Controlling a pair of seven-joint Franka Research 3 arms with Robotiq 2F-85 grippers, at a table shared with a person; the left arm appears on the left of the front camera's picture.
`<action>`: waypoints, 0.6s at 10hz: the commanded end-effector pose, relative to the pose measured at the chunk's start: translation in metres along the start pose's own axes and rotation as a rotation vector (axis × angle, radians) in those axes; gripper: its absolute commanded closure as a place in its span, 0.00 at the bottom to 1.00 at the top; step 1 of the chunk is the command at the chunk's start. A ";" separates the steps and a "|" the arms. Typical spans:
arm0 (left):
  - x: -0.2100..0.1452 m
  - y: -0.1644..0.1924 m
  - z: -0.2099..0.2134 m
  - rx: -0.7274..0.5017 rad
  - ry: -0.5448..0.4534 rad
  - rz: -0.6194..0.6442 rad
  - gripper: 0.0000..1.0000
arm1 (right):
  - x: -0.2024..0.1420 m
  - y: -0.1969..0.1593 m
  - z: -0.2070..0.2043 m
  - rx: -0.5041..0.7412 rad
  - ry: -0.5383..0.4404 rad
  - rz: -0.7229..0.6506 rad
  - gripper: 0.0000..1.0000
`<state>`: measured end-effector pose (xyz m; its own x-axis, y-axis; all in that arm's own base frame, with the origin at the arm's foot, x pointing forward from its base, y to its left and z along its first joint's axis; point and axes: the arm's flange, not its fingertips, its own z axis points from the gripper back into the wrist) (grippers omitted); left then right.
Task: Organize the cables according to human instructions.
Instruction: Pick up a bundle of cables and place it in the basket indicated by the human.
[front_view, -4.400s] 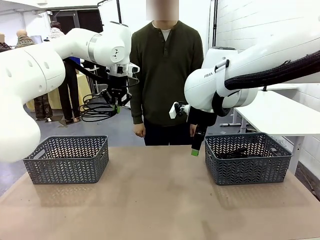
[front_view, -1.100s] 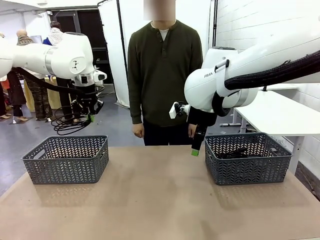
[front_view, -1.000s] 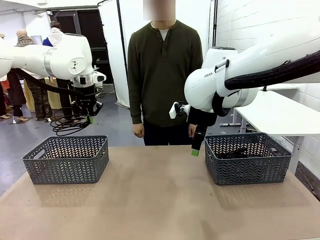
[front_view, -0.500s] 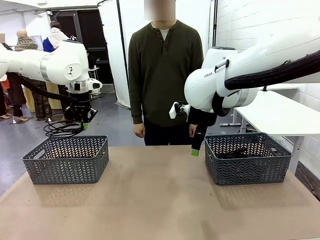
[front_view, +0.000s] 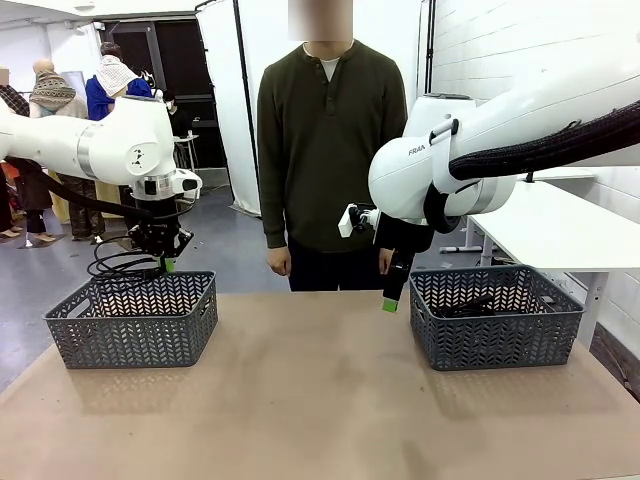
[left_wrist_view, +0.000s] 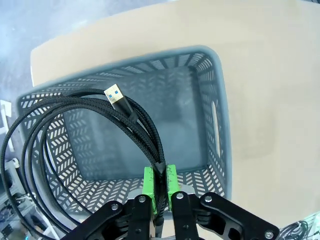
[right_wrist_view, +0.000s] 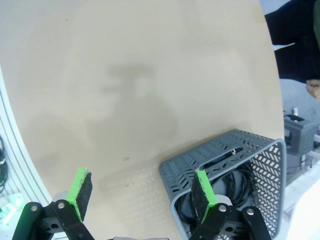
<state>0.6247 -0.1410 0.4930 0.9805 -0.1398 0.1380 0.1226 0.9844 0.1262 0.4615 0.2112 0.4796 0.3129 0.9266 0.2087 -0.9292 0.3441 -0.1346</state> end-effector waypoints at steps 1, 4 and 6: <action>-0.022 0.008 -0.001 -0.036 -0.021 -0.038 1.00 | 0.000 0.000 -0.001 -0.005 0.003 -0.002 0.00; -0.025 0.009 -0.005 -0.025 -0.017 -0.022 1.00 | 0.000 0.000 -0.001 -0.005 0.003 -0.002 0.00; -0.021 0.009 -0.009 -0.025 -0.027 -0.012 1.00 | 0.000 0.000 -0.001 -0.005 0.003 -0.002 0.00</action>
<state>0.6083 -0.1321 0.4855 0.9787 -0.1506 0.1397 0.1345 0.9838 0.1187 0.4615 0.2112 0.4796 0.3129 0.9266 0.2087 -0.9292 0.3441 -0.1347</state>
